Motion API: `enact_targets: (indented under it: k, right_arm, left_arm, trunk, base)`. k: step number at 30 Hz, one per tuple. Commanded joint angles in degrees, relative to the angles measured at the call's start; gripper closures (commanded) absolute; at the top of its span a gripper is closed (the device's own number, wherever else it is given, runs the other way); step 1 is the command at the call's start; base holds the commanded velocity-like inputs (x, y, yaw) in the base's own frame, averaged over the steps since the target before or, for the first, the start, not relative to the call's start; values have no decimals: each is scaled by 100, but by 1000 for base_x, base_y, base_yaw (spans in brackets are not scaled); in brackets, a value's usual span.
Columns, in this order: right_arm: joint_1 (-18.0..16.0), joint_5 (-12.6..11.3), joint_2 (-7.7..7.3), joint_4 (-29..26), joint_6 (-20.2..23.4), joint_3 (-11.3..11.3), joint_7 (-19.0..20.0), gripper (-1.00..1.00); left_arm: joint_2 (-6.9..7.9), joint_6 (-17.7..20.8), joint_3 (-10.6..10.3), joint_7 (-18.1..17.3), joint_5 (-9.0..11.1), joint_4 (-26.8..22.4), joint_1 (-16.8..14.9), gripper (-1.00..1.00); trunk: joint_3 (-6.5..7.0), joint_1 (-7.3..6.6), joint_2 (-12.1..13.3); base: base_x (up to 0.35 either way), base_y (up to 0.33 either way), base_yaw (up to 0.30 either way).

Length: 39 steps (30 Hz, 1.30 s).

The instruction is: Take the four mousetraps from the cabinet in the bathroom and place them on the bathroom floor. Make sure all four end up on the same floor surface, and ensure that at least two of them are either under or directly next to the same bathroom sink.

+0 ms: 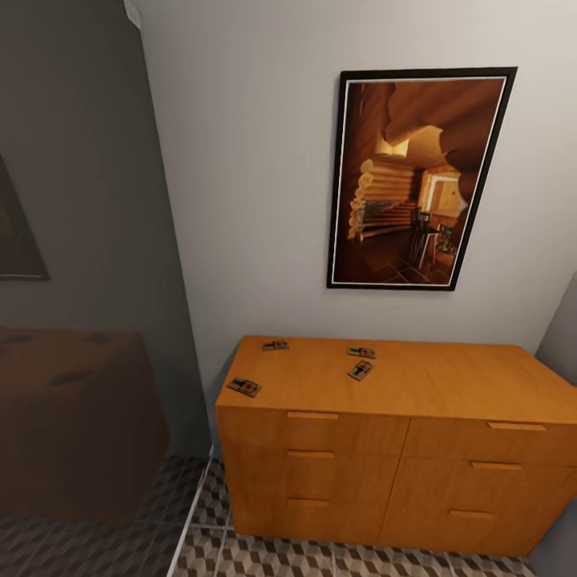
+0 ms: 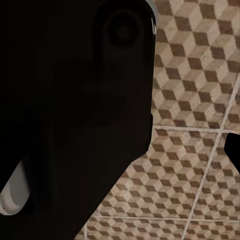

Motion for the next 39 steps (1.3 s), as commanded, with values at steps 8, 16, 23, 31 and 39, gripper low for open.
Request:
enact_targets:
  k: [8,16,23,31,39]
  right_arm:
    - [-1,7,4,-1,-8,3,-7,-100]
    - [-1,7,5,-1,-27,3,-7,-100]
    - [0,10,5,-1,-93,3,-7,-100]
    - [-1,11,5,2,-116,3,-7,-100]
    - [0,12,5,0,-122,3,-7,-100]
  left_arm:
    - [5,-15,1,1,4,0,-1,-100]
    - [6,-15,0,1,4,0,-1,-100]
    - [7,-15,-3,1,4,0,-1,-100]
    - [7,-15,0,1,4,0,-1,-100]
    - [7,-15,0,1,4,0,-1,-100]
  trunk:
    - [139,-176,318]
    - [283,-351,639]
    - [408,-505,920]
    - [552,-681,1241]
    - [696,-856,1562]
  base:
    - [0,0,0]
    - [0,0,0]
    - [0,0,0]
    - [0,0,0]
    - [0,0,0]
